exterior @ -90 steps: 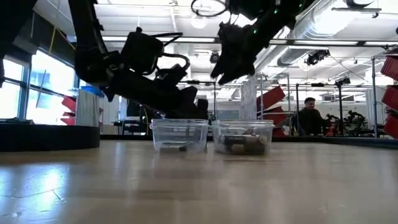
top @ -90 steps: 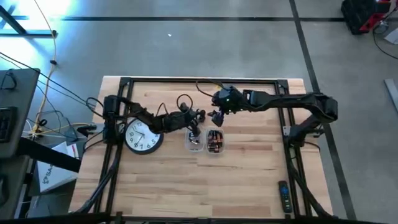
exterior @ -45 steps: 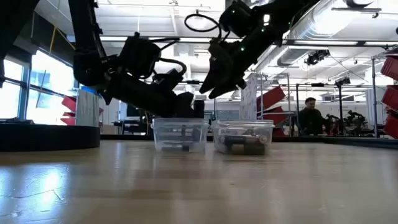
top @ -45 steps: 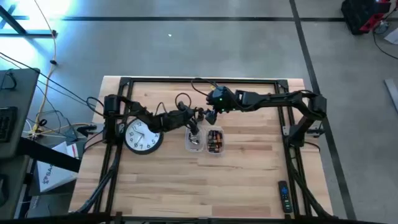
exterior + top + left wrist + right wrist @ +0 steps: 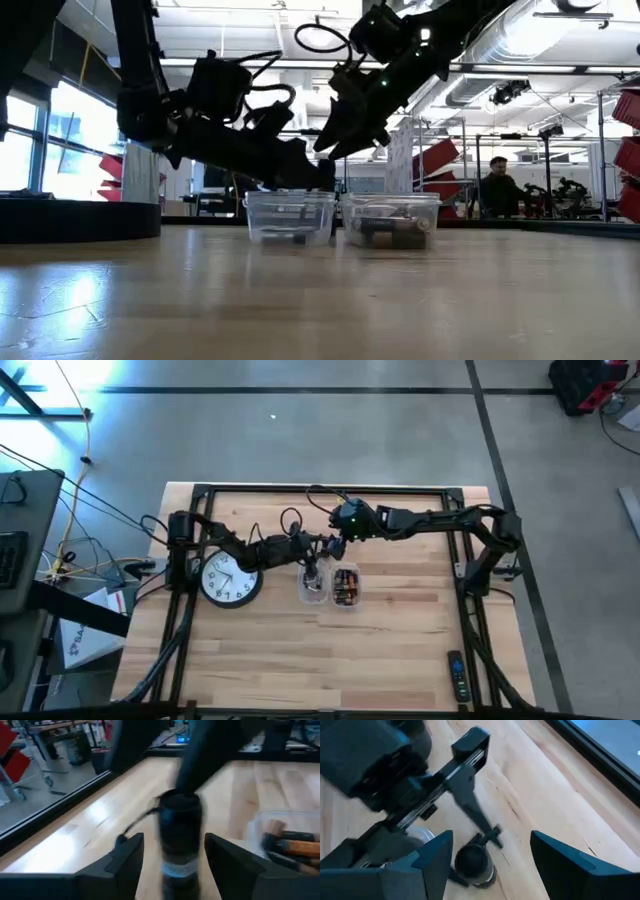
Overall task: Insert battery
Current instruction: Open the black flashlight lid
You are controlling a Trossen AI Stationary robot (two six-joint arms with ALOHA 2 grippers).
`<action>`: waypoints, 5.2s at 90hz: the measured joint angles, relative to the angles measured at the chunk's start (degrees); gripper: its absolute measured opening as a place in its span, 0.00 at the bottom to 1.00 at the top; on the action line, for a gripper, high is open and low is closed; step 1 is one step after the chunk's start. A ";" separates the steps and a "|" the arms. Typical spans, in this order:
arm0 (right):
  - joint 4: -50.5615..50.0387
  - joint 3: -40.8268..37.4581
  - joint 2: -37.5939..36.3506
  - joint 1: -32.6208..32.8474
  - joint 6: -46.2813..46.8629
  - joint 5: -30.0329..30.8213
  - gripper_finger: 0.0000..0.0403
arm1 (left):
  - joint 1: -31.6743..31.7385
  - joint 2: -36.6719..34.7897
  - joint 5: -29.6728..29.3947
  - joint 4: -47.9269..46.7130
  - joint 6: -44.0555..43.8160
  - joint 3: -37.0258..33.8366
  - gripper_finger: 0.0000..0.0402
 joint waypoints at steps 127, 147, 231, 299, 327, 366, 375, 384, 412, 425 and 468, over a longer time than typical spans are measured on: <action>0.54 -0.04 2.80 0.07 0.22 3.13 0.44 | 1.28 -0.02 3.23 -1.36 -1.59 0.08 0.23; 0.46 0.00 2.80 0.09 -0.19 2.59 0.27 | 1.28 -0.06 2.49 -1.45 -1.57 0.11 0.23; -11.84 5.95 2.91 0.14 -27.38 -7.42 0.19 | 1.57 -0.13 15.41 -2.15 6.98 0.07 0.22; -12.55 6.54 2.58 0.03 -9.52 -6.89 0.46 | 2.55 -0.11 16.18 -2.66 6.89 0.04 0.22; -16.20 9.12 2.58 1.95 6.41 -1.67 0.43 | 2.60 0.07 14.66 -3.79 6.39 -0.04 0.22; -26.75 14.38 2.56 6.14 15.13 6.59 0.37 | 2.53 0.07 13.61 -2.73 5.32 -0.04 0.23; -28.04 14.38 2.56 6.12 16.48 6.58 0.39 | 2.55 0.07 13.45 -1.87 4.40 0.00 0.26; -29.62 14.38 2.56 6.12 17.49 6.62 0.41 | 2.55 0.07 14.42 -1.00 4.32 0.09 0.30; -30.43 14.23 3.31 6.03 22.36 7.02 0.45 | 2.55 0.07 16.85 -6.59 4.38 4.31 0.41; -30.46 14.20 4.32 6.01 23.87 7.28 0.45 | 2.55 0.00 16.92 -10.17 4.84 6.74 0.45; -28.73 14.16 4.83 5.92 25.81 9.58 0.45 | 2.55 3.62 15.94 -7.40 3.34 8.90 0.46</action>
